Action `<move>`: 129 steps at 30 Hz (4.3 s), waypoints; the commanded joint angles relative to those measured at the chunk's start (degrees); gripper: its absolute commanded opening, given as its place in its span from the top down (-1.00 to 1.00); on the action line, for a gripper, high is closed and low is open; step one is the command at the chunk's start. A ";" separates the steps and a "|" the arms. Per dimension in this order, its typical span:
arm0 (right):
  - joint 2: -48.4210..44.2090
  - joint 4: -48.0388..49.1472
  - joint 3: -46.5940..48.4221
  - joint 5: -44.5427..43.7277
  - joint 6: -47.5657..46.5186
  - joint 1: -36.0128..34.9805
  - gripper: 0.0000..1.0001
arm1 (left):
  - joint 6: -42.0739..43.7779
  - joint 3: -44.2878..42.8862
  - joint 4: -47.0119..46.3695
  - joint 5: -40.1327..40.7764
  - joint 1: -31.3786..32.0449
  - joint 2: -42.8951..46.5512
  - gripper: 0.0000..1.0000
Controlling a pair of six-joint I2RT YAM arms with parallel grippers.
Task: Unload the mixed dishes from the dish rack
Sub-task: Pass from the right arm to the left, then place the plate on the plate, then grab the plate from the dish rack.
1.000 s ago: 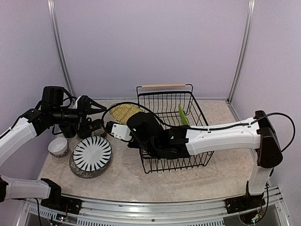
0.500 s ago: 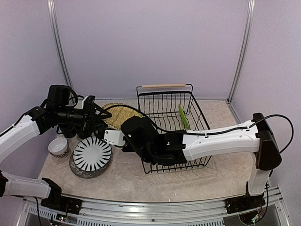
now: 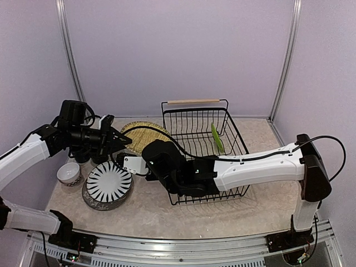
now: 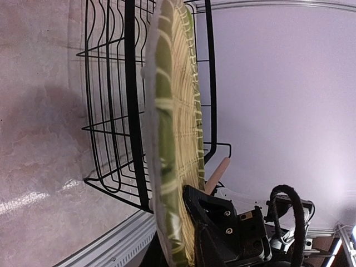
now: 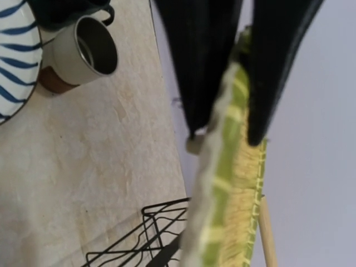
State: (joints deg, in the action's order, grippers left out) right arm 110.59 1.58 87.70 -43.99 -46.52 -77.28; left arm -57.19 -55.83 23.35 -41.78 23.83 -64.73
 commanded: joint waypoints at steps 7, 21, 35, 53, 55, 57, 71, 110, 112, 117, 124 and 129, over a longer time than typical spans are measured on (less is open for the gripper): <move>-3.25 2.83 -1.51 3.02 5.02 0.18 -0.58 | 2.64 -0.95 0.73 0.09 -1.95 -0.19 1.00; -14.66 6.13 -9.21 10.81 19.67 5.98 -0.98 | 7.25 5.87 11.45 -0.11 -14.77 8.41 1.00; -18.41 3.94 -10.28 12.49 34.54 15.13 -1.00 | -3.27 26.14 14.12 6.10 -24.76 25.19 1.00; -21.05 5.98 -14.48 13.23 36.58 15.54 -1.00 | -2.80 31.13 11.23 11.93 -27.17 21.49 1.00; -21.77 6.80 -15.69 13.47 36.85 15.49 -0.99 | -3.27 31.20 11.38 12.38 -27.17 21.20 1.00; -22.50 8.12 -16.93 14.15 37.16 15.51 -1.00 | -3.64 30.84 12.24 13.21 -27.17 20.84 1.00; -23.55 8.67 -18.10 15.43 38.25 15.95 -1.00 | -7.81 28.54 18.59 15.79 -27.16 21.43 -0.15; -27.16 -15.60 -10.88 25.41 59.59 32.45 -1.00 | 14.48 -1.84 10.11 14.10 -27.00 24.69 -0.87; -26.00 -17.49 -9.68 27.84 61.65 33.99 -1.00 | 13.95 -1.61 5.86 12.66 -27.02 22.45 -0.95; -23.36 -23.34 -6.26 31.48 67.55 37.69 -1.00 | 13.50 -5.25 -0.75 8.57 -27.06 14.91 -0.98; -21.46 -24.27 -7.85 34.62 72.02 42.05 -1.00 | 14.86 -14.11 -2.82 3.51 -25.37 5.09 -0.98; -14.55 -27.42 -3.74 37.58 71.32 42.83 -1.00 | 24.00 -18.34 1.62 8.05 -19.56 0.64 -0.98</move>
State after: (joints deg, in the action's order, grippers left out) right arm 90.30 -21.23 80.44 -9.98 23.77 -35.09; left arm -41.30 -70.98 22.87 -35.31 0.40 -61.82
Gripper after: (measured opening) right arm 0.997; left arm 0.989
